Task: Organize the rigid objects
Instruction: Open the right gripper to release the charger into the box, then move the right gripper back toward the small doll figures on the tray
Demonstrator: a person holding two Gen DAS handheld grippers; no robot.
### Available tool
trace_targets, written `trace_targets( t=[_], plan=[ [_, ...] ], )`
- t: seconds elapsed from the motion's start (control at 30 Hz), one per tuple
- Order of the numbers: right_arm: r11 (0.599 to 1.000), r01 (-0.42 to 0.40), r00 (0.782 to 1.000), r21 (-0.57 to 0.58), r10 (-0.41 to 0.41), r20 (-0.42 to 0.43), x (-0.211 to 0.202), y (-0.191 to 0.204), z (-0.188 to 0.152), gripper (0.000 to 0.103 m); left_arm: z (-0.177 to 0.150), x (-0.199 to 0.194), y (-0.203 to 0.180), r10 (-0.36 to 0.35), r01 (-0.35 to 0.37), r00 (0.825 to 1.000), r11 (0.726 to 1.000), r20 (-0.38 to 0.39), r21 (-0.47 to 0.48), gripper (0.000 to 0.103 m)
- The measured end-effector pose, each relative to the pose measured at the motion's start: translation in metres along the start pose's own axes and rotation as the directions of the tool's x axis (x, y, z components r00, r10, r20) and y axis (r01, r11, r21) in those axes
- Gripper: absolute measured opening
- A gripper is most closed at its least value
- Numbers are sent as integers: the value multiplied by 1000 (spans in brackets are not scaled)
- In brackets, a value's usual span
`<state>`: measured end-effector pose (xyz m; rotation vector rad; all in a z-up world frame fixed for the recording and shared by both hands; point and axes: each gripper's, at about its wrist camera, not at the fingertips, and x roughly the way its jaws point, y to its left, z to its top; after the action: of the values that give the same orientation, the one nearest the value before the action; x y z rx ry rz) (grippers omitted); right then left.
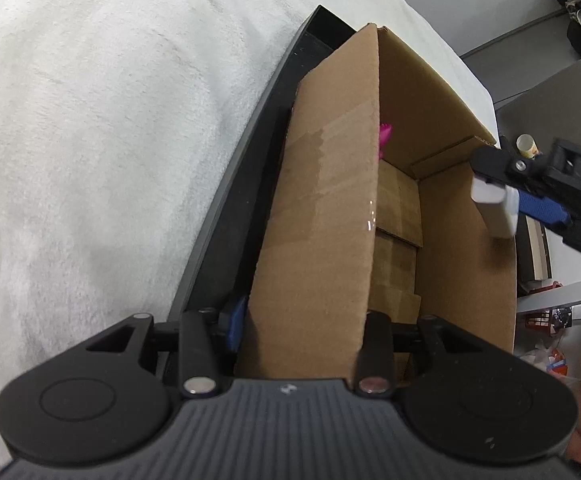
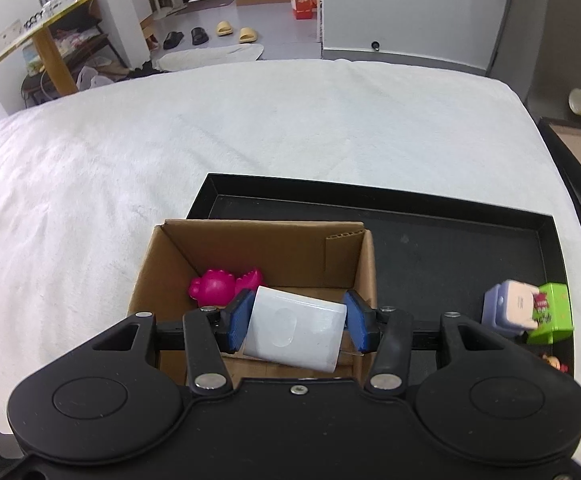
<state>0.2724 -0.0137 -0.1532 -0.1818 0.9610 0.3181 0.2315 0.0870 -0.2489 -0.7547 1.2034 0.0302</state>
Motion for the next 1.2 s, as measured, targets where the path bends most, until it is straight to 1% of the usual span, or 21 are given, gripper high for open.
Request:
trace_targets(
  t=[0.13, 0.2, 0.27, 0.33, 0.4, 0.53, 0.67, 0.77, 0.9, 1.07, 1.2],
  plan=[
    [999, 10, 1000, -30, -10, 1, 5, 4, 4, 48, 2, 1, 0, 1, -1, 1000, 1000, 2, 0, 39],
    [998, 15, 1000, -57, -14, 19, 4, 7, 6, 49, 2, 1, -1, 2, -2, 1000, 1000, 3, 5, 39],
    [996, 32, 998, -78, -28, 50, 0, 9, 8, 55, 1, 0, -1, 4, -4, 1000, 1000, 8, 8, 40],
    [997, 30, 998, -71, -26, 58, -5, 9, 9, 55, 0, -1, -2, 24, -25, 999, 999, 28, 25, 40],
    [998, 17, 998, -64, -13, 61, -10, 6, 9, 55, 2, -1, -1, 9, -10, 1000, 1000, 19, 18, 40],
    [998, 14, 998, -57, -10, 59, -19, 0, 4, 55, 2, -1, -3, 21, -21, 1000, 999, 18, 39, 40],
    [999, 13, 998, -39, -11, 57, -28, -9, 1, 55, 3, -3, -5, 21, -21, 1000, 998, 11, 60, 42],
    [999, 15, 998, -28, -13, 61, -34, -14, -2, 55, 6, -3, -2, 21, -21, 1000, 999, -4, 47, 48],
    [1000, 23, 998, -17, -22, 59, -42, -23, -9, 55, 5, -5, -2, 19, -18, 999, 998, -25, 54, 52],
    [999, 41, 997, -1, -41, 59, -52, -36, -19, 56, 0, -23, -5, 31, -33, 999, 995, 26, 93, 58],
    [998, 60, 996, 12, -60, 67, -62, -49, -28, 57, -2, -34, -2, 26, -30, 998, 997, 57, 78, 58]
  ],
)
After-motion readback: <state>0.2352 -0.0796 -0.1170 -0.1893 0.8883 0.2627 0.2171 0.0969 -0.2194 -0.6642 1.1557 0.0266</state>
